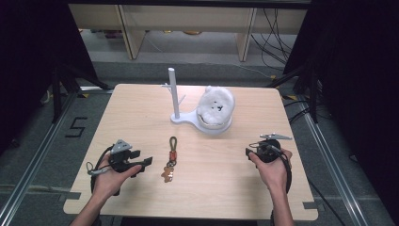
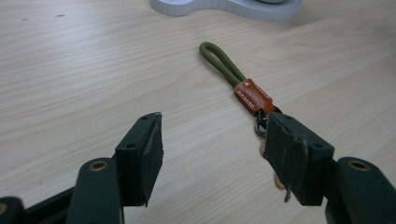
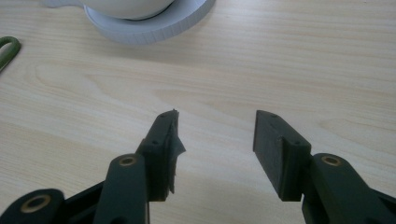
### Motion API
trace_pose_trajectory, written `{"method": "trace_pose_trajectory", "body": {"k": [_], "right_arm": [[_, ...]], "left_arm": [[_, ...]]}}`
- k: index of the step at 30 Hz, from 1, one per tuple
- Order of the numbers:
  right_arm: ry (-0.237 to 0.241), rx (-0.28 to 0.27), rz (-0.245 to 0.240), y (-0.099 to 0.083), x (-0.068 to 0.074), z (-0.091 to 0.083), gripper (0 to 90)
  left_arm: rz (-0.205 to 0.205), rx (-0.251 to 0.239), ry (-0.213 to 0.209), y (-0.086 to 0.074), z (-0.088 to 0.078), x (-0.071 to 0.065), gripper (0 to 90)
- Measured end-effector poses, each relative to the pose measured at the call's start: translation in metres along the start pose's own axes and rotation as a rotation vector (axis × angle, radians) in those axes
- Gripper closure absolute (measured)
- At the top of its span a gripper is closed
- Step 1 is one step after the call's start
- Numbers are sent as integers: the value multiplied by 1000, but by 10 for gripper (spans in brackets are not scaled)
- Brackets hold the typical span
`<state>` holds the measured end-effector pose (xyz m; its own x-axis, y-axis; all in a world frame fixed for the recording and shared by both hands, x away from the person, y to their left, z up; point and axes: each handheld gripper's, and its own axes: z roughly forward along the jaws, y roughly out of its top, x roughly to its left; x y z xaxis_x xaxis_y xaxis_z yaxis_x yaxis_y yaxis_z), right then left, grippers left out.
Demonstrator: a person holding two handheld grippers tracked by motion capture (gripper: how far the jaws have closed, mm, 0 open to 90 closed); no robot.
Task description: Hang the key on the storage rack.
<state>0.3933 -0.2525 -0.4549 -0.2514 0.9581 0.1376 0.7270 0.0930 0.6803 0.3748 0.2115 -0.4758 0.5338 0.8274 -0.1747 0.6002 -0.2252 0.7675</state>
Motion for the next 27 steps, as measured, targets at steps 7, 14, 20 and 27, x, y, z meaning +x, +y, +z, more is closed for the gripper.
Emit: {"method": "trace_pose_trajectory", "body": {"k": [7,14,20,27], "right_arm": [[-18,11,-1,0,2,0,511],[8,52,24,-1,2,1,501],[9,70,-22,-4,-2,6,496],[22,77,-10,-5,-3,6,490]], "left_arm": [[4,143,-11,23,10,-6,389],[-34,302,-40,42,30,-15,399],[-40,394,-31,51,47,-18,391],[-70,444,-35,56,60,-20,370]]}}
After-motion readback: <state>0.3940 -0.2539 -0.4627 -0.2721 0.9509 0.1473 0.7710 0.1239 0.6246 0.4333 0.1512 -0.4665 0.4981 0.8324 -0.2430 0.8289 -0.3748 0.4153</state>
